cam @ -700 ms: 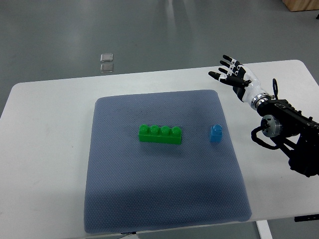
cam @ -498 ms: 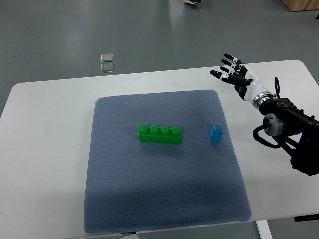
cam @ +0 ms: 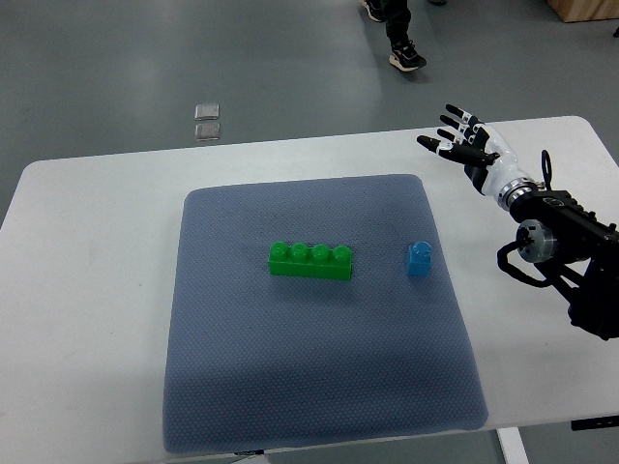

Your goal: Stack blue block on green block with right hand

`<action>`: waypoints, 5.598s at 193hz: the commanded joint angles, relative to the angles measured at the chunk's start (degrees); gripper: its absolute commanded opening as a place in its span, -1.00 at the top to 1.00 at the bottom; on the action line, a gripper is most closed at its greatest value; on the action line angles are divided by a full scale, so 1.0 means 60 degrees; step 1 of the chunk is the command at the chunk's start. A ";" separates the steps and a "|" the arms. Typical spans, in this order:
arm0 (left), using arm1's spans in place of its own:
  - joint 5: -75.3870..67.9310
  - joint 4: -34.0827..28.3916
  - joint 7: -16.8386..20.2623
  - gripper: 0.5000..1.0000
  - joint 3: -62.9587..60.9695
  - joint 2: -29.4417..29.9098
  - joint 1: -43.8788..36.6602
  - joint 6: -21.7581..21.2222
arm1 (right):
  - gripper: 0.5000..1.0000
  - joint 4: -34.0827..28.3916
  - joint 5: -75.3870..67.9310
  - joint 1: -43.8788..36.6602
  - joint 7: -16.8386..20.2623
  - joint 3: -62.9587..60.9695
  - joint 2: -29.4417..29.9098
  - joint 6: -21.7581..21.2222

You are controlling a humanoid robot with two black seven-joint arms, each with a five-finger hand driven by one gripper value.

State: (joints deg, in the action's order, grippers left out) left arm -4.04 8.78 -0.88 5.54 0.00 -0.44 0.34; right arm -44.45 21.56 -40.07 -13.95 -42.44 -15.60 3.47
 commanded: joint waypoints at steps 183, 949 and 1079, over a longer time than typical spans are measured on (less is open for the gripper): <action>-0.0001 0.0002 0.0000 -1.00 0.0000 0.0000 -0.0001 0.0002 | -0.69 -0.0151 0.1167 -0.0030 -0.0501 0.0041 -0.1047 -0.1311; -0.0001 0.0002 0.0000 -1.00 0.0000 0.0000 -0.0001 0.0002 | 0.03 -0.4985 0.7832 -0.3956 0.5006 0.6604 -0.3025 -0.3771; -0.0001 0.0002 0.0000 -1.00 0.0000 0.0000 -0.0001 0.0002 | 0.05 -0.4926 0.8125 -0.3868 0.4992 0.6619 -0.2893 -0.3771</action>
State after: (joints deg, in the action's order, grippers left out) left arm -4.04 8.78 -0.88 5.54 0.00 -0.44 0.36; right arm -74.11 70.03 -63.31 16.01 -2.71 -33.07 -19.16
